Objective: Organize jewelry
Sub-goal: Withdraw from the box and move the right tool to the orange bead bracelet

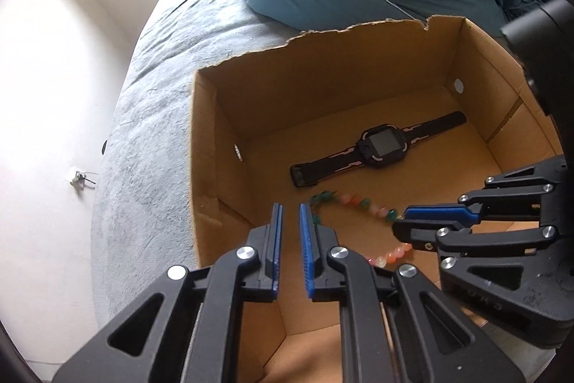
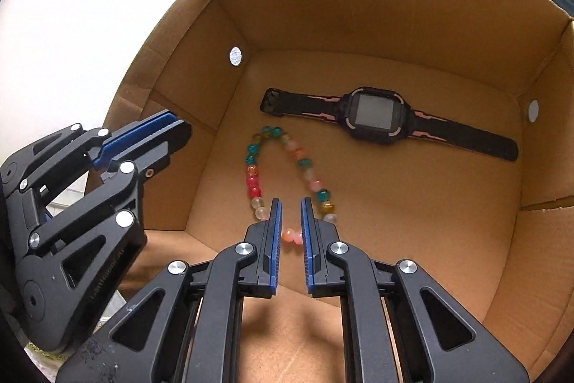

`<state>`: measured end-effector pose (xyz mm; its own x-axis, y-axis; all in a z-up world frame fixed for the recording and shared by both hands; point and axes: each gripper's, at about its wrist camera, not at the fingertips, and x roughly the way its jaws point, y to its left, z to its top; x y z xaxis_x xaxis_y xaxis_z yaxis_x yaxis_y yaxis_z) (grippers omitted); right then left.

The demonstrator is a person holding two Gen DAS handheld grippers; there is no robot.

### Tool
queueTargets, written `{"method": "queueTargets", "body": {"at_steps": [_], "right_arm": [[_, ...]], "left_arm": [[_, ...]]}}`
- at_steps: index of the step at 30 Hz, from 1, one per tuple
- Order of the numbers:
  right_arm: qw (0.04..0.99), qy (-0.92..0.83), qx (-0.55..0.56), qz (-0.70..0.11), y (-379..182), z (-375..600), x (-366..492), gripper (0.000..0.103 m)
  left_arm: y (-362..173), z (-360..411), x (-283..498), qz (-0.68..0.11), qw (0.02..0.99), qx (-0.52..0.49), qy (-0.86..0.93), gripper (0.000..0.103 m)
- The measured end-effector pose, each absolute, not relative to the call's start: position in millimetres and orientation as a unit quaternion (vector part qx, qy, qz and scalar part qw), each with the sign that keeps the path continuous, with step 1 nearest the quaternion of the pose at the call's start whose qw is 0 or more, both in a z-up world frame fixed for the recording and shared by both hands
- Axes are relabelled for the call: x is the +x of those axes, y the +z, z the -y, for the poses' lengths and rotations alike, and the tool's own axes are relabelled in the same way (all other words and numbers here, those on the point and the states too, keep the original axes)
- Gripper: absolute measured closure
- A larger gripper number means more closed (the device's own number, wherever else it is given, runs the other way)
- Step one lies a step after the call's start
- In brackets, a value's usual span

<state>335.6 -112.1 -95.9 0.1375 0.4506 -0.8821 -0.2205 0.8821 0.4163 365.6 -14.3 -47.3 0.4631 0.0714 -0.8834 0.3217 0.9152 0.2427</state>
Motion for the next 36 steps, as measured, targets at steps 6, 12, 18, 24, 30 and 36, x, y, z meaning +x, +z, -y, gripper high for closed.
{"method": "queueTargets", "body": {"at_steps": [6,12,18,24,30,36], "right_arm": [[0.768,0.226,0.104,-0.59,-74,124,323,0.08],[0.821,0.239,0.101,-0.508,-15,153,276,0.069],[0.871,0.244,0.085,-0.418,39,197,206,0.069],[0.893,0.225,0.092,-0.378,32,235,142,0.069],[0.885,0.19,0.109,-0.41,-11,260,104,0.069],[0.87,0.19,0.101,-0.444,-49,257,96,0.068]], "left_arm": [[-21,6,350,-0.483,0.858,0.158,-0.079,0.093],[25,-7,301,-0.423,0.894,0.116,-0.091,0.092],[49,-20,230,-0.368,0.92,0.075,-0.116,0.088],[29,-20,176,-0.356,0.922,0.034,-0.145,0.087],[-21,-5,161,-0.383,0.909,0.007,-0.165,0.087],[-68,12,158,-0.402,0.899,0.008,-0.171,0.087]]}}
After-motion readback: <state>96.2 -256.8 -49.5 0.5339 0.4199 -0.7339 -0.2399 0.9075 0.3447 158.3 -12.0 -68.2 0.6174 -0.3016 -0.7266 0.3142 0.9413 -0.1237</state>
